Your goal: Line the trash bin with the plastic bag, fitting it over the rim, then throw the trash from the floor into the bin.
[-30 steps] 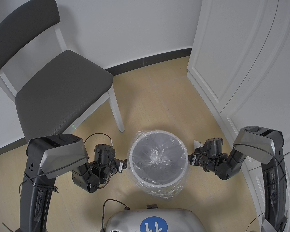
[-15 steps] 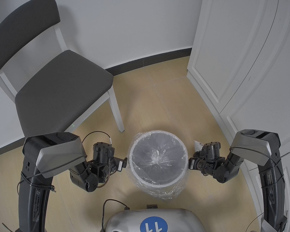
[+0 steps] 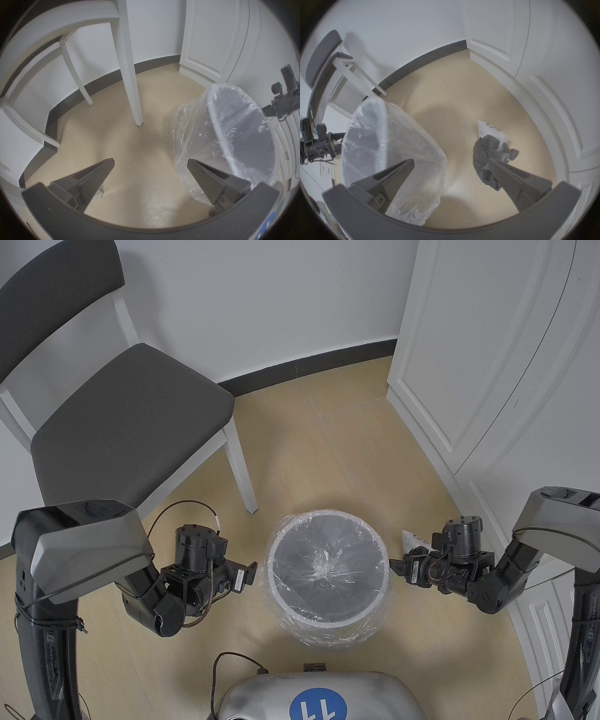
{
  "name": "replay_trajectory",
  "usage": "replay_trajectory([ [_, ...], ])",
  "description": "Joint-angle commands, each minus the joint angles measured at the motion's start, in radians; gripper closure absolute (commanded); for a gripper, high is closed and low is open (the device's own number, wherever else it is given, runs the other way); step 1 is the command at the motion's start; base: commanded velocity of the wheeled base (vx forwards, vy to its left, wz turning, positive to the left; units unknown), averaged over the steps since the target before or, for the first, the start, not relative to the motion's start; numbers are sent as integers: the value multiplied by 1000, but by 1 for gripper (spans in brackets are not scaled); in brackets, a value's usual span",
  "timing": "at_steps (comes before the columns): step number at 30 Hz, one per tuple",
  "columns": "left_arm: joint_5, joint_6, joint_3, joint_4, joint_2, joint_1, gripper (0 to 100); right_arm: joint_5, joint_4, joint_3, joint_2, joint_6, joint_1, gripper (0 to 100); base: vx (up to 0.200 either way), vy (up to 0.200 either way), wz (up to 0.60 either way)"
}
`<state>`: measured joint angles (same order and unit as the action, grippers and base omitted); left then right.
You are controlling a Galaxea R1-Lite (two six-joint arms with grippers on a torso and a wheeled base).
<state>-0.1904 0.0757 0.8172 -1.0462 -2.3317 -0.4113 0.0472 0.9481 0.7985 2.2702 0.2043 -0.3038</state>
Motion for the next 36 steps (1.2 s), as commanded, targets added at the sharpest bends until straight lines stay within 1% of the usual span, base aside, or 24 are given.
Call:
replay_trajectory([
  [1,34,35,-104,0,164,0,0,-40,21,-131,-201,-72,5,0,0,0,0],
  [3,55,44,-136,3,212,2,0,-66,54,-168,-248,-101,11,0,0,0,0],
  [5,57,45,-138,3,215,2,0,-67,57,-170,-251,-105,11,0,0,0,0],
  [6,69,50,-171,5,259,5,0,-67,93,-213,-307,-128,14,0,0,0,0],
  [11,71,53,-222,5,341,16,0,-60,75,-277,-448,-172,17,0,0,0,0],
  [12,71,53,-222,5,341,16,0,-60,75,-277,-448,-172,17,0,0,0,0],
  [13,72,61,-253,5,391,19,0,-60,58,-295,-514,-187,29,0,0,0,0],
  [15,74,68,-263,3,414,19,0,-60,47,-302,-541,-195,35,0,0,0,0],
  [16,82,88,-286,5,465,22,0,-60,17,-303,-603,-210,46,0,0,0,0],
  [17,83,90,-290,5,473,22,0,-60,12,-305,-610,-212,48,0,0,0,0],
  [19,95,98,-323,5,531,20,0,-60,-40,-305,-687,-215,55,0,0,0,0],
  [23,95,99,-366,3,600,12,0,-55,-104,-305,-782,-221,57,0,0,0,0],
  [28,103,99,-423,3,710,-23,0,-41,-158,-305,-883,-244,58,0,0,0,0],
  [32,118,96,-444,3,750,-49,0,-40,-186,-306,-925,-247,57,0,0,0,0],
  [36,120,87,-466,2,819,-106,0,-32,-198,-321,-982,-272,58,0,0,0,0],
])
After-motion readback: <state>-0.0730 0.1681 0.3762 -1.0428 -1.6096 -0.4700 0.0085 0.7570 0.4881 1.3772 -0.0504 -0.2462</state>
